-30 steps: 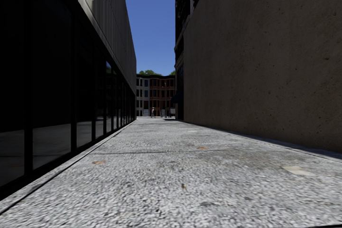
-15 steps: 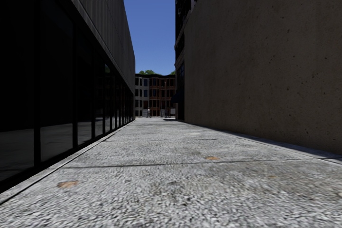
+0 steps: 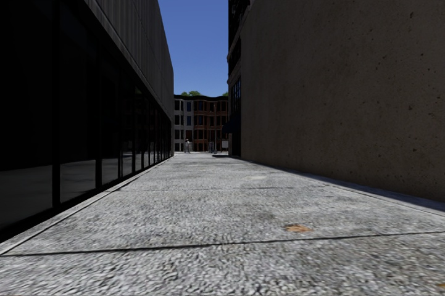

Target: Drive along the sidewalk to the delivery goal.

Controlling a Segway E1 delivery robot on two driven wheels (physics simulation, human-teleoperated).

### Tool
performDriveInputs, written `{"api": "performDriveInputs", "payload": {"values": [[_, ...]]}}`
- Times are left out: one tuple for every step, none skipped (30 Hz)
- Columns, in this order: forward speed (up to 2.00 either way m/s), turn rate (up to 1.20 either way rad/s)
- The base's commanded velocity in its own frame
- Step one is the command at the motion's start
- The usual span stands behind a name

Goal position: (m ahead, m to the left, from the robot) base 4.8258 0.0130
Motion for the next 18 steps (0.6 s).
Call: {"api": "performDriveInputs", "payload": {"values": [[1.86, 0.00], [1.86, 0.00], [1.86, 0.00], [1.86, 0.00], [1.86, 0.00], [1.86, 0.00], [1.86, 0.00], [1.86, 0.00], [1.86, 0.00], [1.86, 0.00], [1.86, 0.00], [1.86, 0.00], [1.86, 0.00], [1.87, 0.00], [1.88, 0.00], [1.88, 0.00], [1.90, 0.00], [1.91, 0.00]]}}
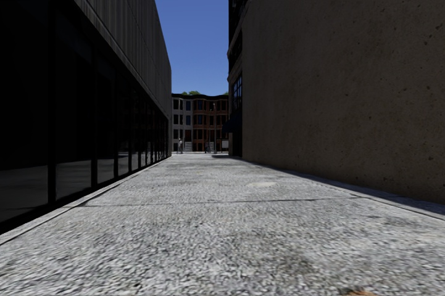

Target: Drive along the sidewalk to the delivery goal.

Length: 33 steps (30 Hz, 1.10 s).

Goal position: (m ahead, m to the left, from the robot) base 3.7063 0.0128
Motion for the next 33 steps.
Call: {"api": "performDriveInputs", "payload": {"values": [[1.92, 0.00], [1.92, 0.00], [1.92, 0.00], [1.92, 0.00], [1.93, 0.00], [1.93, 0.00], [2.00, 0.00], [2.00, 0.00], [2.00, 0.00], [2.00, 0.00], [2.00, 0.00], [2.00, 0.00], [2.00, 0.00], [2.00, 0.00], [2.00, 0.00], [2.00, 0.00], [2.00, 0.00], [2.00, 0.00], [2.00, 0.00], [2.00, 0.00], [2.00, 0.00], [2.00, 0.00], [2.00, 0.00], [2.00, 0.00], [2.00, 0.00], [2.00, 0.00], [2.00, 0.00], [2.00, 0.00], [2.00, 0.00], [2.00, 0.04], [2.00, 0.13], [2.00, 0.18], [2.00, 0.18]]}}
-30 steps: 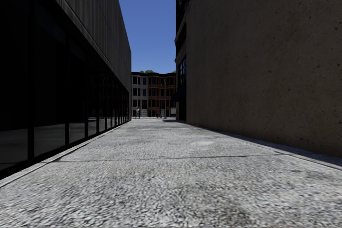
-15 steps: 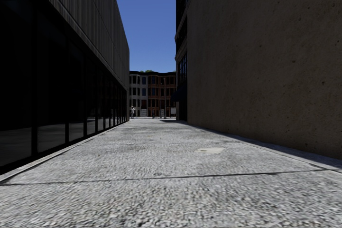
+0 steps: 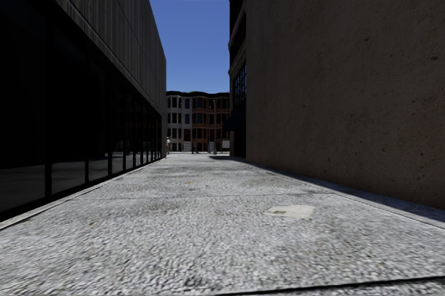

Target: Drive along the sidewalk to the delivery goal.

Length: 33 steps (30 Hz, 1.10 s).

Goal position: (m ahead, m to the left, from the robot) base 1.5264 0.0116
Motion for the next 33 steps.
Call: {"api": "performDriveInputs", "payload": {"values": [[2.00, 0.24], [2.00, 0.26], [2.00, 0.27], [2.00, 0.27], [2.00, 0.27], [2.00, 0.27], [2.00, 0.27], [2.00, 0.27], [2.00, 0.06], [2.00, 0.00], [2.00, 0.00], [2.00, 0.00], [2.00, 0.00], [2.00, 0.00], [2.00, 0.00], [1.99, 0.00], [1.88, 0.00], [1.88, 0.00], [1.62, 0.00], [1.32, 0.00], [1.22, 0.00], [1.22, 0.00], [1.18, 0.00], [1.16, 0.00], [1.15, 0.00], [1.15, 0.00], [1.15, 0.00], [1.11, 0.00], [0.84, 0.00], [0.84, 0.00], [0.00, 0.00], [0.00, 0.00], [0.00, 0.00]]}}
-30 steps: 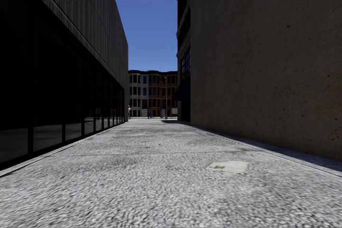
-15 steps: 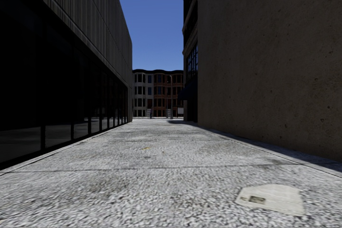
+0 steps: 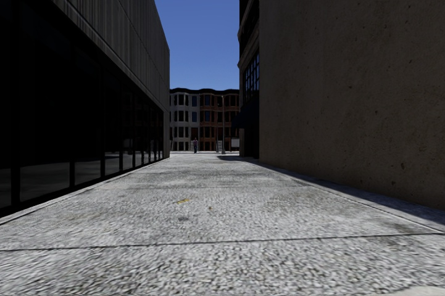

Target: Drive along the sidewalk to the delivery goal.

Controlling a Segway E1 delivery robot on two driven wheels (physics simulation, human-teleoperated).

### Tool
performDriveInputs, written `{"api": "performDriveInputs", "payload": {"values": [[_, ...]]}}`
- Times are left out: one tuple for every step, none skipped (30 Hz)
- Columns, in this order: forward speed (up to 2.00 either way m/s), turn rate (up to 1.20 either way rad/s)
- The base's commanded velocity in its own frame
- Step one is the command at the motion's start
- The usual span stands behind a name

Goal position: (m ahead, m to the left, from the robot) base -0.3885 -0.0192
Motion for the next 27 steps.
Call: {"api": "performDriveInputs", "payload": {"values": [[0.00, 0.00], [0.00, 0.00], [0.00, 0.00], [0.00, 0.00], [0.00, 0.00], [0.00, 0.00], [0.00, 0.00], [0.00, 0.00], [0.00, 0.00], [0.00, 0.00], [0.00, 0.00], [0.00, 0.00], [0.00, 0.00], [0.00, 0.00], [0.00, 0.00], [0.00, 0.00], [0.00, 0.00], [0.00, 0.00], [0.00, 0.00], [0.00, 0.00], [0.00, 0.00], [0.00, 0.00], [0.00, 0.00], [0.00, 0.00], [0.00, 0.00], [0.00, 0.00], [0.00, 0.00]]}}
